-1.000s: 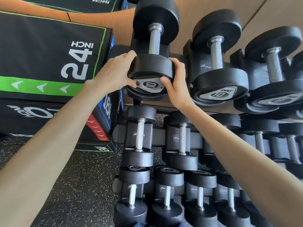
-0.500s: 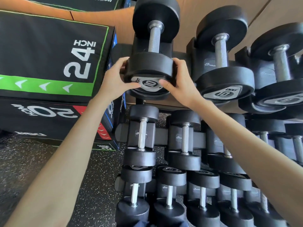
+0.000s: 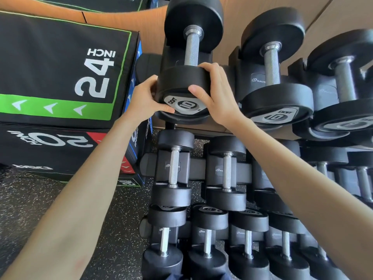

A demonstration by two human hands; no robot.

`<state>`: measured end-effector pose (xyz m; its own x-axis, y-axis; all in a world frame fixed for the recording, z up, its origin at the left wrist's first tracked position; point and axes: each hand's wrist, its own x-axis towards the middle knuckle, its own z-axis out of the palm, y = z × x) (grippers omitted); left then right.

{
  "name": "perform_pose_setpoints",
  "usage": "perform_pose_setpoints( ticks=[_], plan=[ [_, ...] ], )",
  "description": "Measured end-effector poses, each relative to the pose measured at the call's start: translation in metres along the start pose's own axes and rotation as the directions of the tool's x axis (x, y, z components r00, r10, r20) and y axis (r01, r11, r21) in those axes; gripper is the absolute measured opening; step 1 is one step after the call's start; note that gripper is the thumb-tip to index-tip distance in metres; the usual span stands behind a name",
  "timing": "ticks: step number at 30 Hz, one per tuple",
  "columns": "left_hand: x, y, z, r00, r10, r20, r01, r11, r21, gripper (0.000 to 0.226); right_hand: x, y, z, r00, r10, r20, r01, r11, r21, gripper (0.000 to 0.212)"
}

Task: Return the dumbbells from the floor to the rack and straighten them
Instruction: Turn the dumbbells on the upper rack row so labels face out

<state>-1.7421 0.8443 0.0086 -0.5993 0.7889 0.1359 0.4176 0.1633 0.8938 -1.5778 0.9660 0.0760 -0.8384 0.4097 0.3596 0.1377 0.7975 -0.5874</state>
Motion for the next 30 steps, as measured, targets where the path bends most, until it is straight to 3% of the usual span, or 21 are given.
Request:
perform_pose_setpoints(
  ticks=[6,10,14,17,19,21,24,27,30],
  plan=[
    [0.002,0.028,-0.009,0.998,0.041,0.048,-0.052,0.969,0.243,0.058,-0.007,0.018,0.006,0.992,0.051,-0.113,-0.034,0.989,0.146,0.05],
    [0.008,0.06,-0.021,0.981,0.123,0.147,-0.186,0.795,0.577,0.061,-0.021,0.031,0.023,0.955,0.218,-0.199,-0.135,0.923,0.36,0.051],
    [0.01,0.075,-0.016,0.977,0.134,0.167,-0.213,0.702,0.68,0.062,-0.028,0.046,0.028,0.957,0.252,-0.141,-0.18,0.902,0.392,0.057],
    [0.0,0.055,-0.02,0.987,0.143,0.078,-0.163,0.842,0.514,0.063,-0.023,0.048,0.023,0.974,0.215,-0.064,-0.179,0.916,0.359,0.052],
    [-0.009,0.037,-0.02,0.995,0.099,-0.003,-0.094,0.957,0.275,0.066,-0.02,0.045,0.019,0.983,0.186,-0.011,-0.171,0.924,0.343,0.049],
    [-0.014,0.019,-0.012,0.999,0.027,-0.024,-0.028,0.999,-0.034,0.07,-0.02,0.04,0.013,0.989,0.145,0.009,-0.141,0.94,0.31,0.055],
    [-0.019,0.0,0.006,0.999,-0.039,-0.025,0.026,0.921,-0.388,0.067,-0.016,0.028,0.007,0.997,0.075,0.005,-0.075,0.979,0.188,0.064],
    [-0.02,-0.005,0.015,0.996,-0.047,-0.07,0.005,0.859,-0.511,0.057,-0.008,0.015,0.008,1.0,-0.015,-0.023,0.017,0.997,0.075,0.065],
    [-0.017,-0.012,0.019,0.996,-0.007,-0.084,-0.042,0.821,-0.569,0.051,-0.006,0.008,0.014,0.994,0.045,-0.102,-0.032,0.992,0.124,0.055]
  ],
)
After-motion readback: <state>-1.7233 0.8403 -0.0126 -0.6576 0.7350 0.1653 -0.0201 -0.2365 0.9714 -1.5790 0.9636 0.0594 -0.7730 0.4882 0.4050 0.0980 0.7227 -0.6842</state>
